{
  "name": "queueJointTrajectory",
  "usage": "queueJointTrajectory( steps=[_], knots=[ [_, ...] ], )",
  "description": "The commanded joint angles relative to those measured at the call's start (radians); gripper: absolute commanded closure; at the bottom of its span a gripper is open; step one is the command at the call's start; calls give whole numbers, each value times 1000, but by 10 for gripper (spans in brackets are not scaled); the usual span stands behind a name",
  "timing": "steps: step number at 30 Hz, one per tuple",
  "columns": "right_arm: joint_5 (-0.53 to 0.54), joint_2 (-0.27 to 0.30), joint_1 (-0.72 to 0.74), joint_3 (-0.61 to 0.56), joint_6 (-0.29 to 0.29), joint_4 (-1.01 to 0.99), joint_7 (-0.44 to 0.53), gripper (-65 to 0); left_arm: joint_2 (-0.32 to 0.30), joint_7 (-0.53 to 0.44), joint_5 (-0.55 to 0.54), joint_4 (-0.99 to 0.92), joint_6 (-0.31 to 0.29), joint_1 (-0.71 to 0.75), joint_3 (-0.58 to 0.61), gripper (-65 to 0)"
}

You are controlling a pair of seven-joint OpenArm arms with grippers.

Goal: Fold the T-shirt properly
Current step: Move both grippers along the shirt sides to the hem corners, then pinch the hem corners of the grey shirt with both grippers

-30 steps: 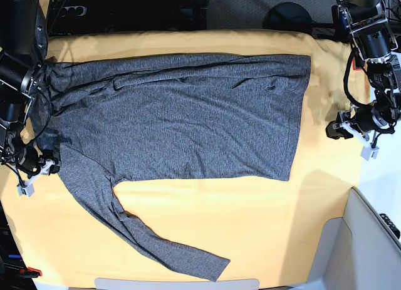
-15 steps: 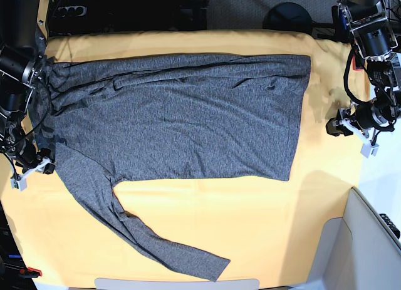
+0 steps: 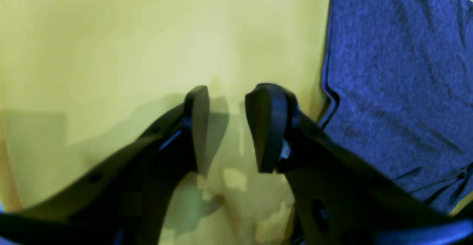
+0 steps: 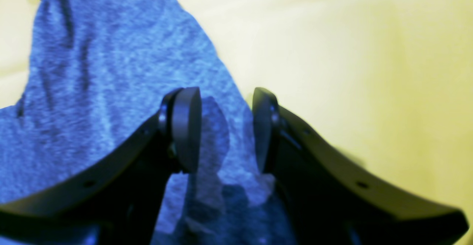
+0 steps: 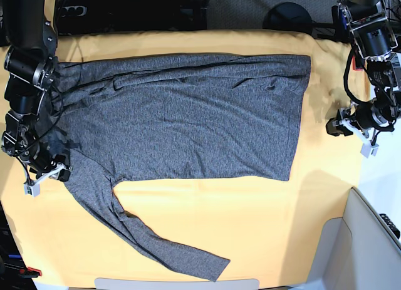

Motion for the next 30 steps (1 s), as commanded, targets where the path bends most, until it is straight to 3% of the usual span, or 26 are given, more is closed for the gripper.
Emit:
queueJointTrajectory(
  steps=[1,11,16,19,23,30],
  knots=[
    [-5,3,17,0,10,8,-23,-222,-25,-17,-16,15,-5,-23,-4,-214],
    [-5,-19,-11,0,10,11,-18,-211,-24,-25,-16,9,-2,-29,-4,-214],
    [-5,-19,-12,0,10,11,-18,-64,-22,-25,-16,7,-2,-52,-4,-214],
    [-5,-19,-12,-3,10,13,-18,-54,-22,-25,-16,-10,-2,-78,-1,-214],
    [-5,-19,-14,-3,10,13,-17,-51,-22,-40,-16,-142,-2,-180,77,-216],
    [-5,-20,-28,-3,10,17,-17,-52,-24,-223,-16,-444,-2,-375,318,-285]
  ],
)
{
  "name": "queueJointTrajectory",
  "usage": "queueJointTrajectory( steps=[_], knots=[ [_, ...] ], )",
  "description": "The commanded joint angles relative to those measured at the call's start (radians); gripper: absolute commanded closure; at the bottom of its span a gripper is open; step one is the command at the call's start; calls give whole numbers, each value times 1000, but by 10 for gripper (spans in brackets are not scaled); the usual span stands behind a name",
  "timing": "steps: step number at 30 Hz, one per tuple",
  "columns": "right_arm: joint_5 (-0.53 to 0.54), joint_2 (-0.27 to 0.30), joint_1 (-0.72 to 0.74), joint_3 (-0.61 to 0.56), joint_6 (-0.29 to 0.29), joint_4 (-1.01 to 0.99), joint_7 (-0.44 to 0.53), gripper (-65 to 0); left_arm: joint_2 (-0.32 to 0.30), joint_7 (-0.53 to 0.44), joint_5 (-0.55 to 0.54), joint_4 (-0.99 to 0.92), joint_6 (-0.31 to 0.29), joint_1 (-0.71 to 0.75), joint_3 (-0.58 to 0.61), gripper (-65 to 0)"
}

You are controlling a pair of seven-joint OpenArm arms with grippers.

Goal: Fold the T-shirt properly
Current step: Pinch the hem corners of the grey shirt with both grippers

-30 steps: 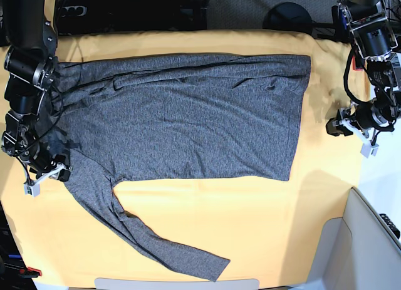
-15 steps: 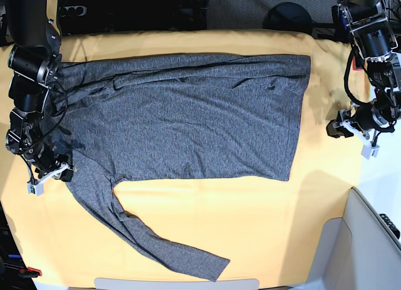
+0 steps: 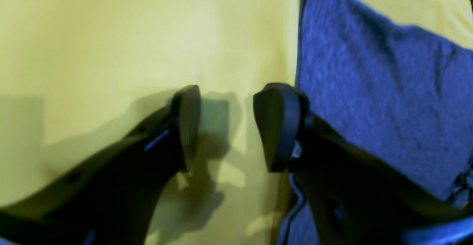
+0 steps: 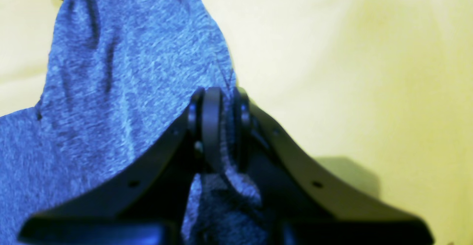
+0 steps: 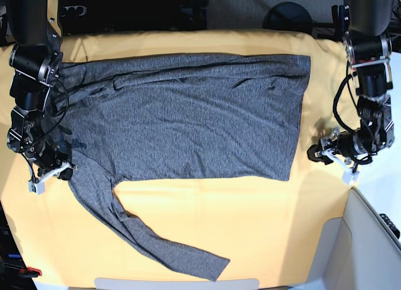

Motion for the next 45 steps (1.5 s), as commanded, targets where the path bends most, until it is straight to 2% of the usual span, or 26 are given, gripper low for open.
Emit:
queueJointTrajectory(
  steps=[1,4,5,10,20,36,39,43,44,45],
  knots=[
    [-25,2,9,-4,10,0,-55,-52,-22,-37,-17,-21,-4,-66,31,-287],
    [-25,2,9,-4,10,0,-55,-52,-13,-76,-17,-101,-4,-140,97,-289],
    [-25,2,9,-4,10,0,-55,-52,7,-89,-17,-122,-4,-157,114,-289],
    [-25,-5,8,-4,11,0,-55,-52,54,-104,-17,-176,-4,-200,137,-289],
    [-25,-19,-4,-4,11,0,-53,-52,107,-133,-17,-176,-4,-207,195,-289],
    [-25,-19,-6,-2,11,0,-53,-51,159,-159,-17,-177,-4,-207,197,-284],
    [-25,-19,-7,-2,11,0,-53,-51,159,-161,-17,-177,-4,-207,197,-221],
    [-25,-19,-7,-2,11,0,-53,-51,156,-164,-17,-177,-4,-207,197,-35],
    [-25,-19,-12,-2,11,1,-53,-51,154,-164,-17,-177,-4,-207,197,0],
    [-25,-19,-14,-2,11,3,-53,-51,154,-161,-17,-173,-4,-207,197,0]
  ],
)
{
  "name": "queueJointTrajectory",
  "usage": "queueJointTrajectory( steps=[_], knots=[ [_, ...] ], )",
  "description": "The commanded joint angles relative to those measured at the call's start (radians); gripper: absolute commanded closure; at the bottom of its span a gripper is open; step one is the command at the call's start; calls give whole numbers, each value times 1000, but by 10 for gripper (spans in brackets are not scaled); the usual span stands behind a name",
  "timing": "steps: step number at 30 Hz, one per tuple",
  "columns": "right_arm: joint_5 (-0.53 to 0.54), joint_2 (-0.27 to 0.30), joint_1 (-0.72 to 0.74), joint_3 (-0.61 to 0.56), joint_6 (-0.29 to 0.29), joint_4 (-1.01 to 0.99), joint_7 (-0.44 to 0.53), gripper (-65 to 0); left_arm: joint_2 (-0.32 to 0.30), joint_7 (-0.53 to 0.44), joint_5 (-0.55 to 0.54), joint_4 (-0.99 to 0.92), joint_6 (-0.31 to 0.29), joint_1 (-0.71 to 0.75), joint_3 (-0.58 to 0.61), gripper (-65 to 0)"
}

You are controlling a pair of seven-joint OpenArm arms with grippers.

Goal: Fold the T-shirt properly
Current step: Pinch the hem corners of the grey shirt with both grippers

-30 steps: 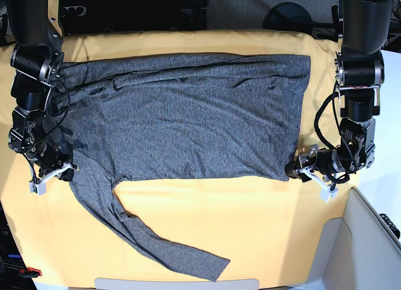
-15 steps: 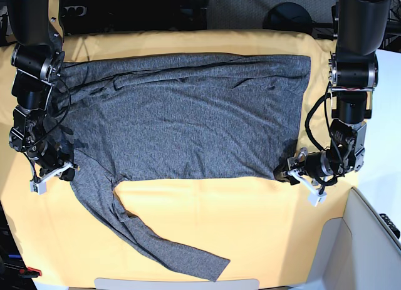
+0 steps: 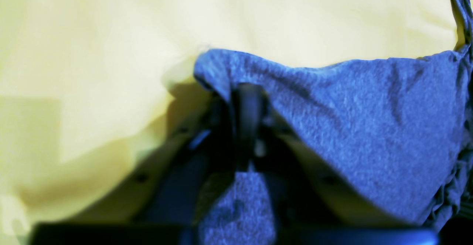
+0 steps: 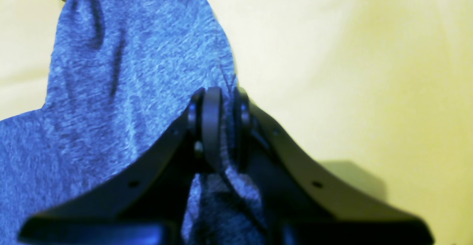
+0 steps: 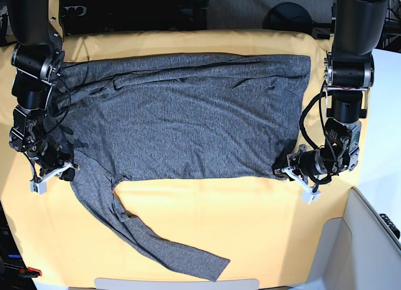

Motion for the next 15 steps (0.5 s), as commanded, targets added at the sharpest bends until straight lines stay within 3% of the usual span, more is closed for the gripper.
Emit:
queueJointTrajectory(
  steps=[1,4,10,15],
  knots=[
    [-32,-4,-4,-2,12,7,-69,-50,-16,-3,-13,18,-4,-36,-2,-1],
    [-32,-4,-26,-2,12,68,-71,-50,-19,9,-13,30,-4,-36,-8,-2],
    [-32,-3,-92,-2,12,189,-77,-50,-85,134,-16,233,-5,-2,-16,-2],
    [-32,-3,-141,-2,12,277,-78,-50,-111,244,-17,455,-5,110,-128,-2]
  ],
)
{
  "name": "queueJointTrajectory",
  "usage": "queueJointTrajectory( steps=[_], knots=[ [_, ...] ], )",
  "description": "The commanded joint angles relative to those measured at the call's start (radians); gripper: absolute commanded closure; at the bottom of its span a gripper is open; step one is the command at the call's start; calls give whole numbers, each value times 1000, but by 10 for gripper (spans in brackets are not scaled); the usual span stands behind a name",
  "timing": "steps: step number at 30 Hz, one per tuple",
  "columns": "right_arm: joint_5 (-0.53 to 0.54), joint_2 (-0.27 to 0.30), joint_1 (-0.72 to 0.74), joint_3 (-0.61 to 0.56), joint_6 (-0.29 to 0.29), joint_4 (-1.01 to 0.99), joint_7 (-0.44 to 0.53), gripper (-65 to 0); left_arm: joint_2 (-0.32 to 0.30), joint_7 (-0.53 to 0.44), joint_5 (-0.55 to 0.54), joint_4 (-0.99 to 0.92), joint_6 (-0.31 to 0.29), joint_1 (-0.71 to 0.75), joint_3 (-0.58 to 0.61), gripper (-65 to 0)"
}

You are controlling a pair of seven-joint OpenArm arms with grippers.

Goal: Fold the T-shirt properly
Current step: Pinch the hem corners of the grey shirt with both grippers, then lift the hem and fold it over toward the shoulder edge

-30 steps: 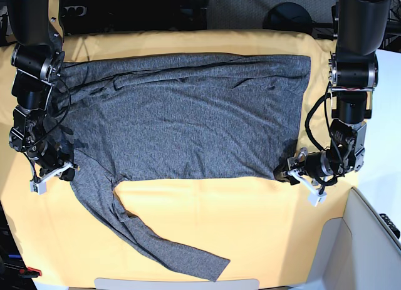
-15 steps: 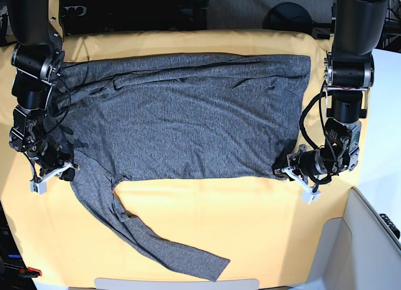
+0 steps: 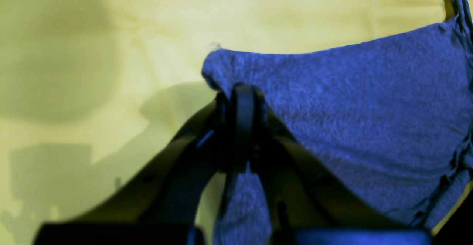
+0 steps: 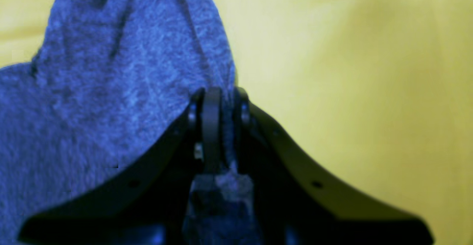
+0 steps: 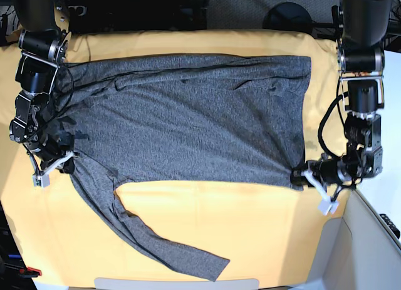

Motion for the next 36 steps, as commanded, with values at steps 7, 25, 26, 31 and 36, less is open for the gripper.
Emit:
queueJointTrajectory(
  steps=[7,25,26,31,36],
  knots=[
    [-19,17,-82,0,4,194,-34,-50,-29,176,-6,318,-4,142,-178,-2],
    [-21,-17,-382,304,4,725,-160,-50,-29,300,-6,834,-4,470,-290,-2],
    [-21,-17,-394,309,4,739,-160,-50,-29,300,-6,841,-4,480,-290,-2],
    [-21,-23,-414,306,4,762,-161,-66,-24,300,-6,847,-4,492,-287,-2],
    [-19,-51,-345,307,4,762,-256,-198,-23,297,-5,847,-4,492,-281,-2]
  ],
)
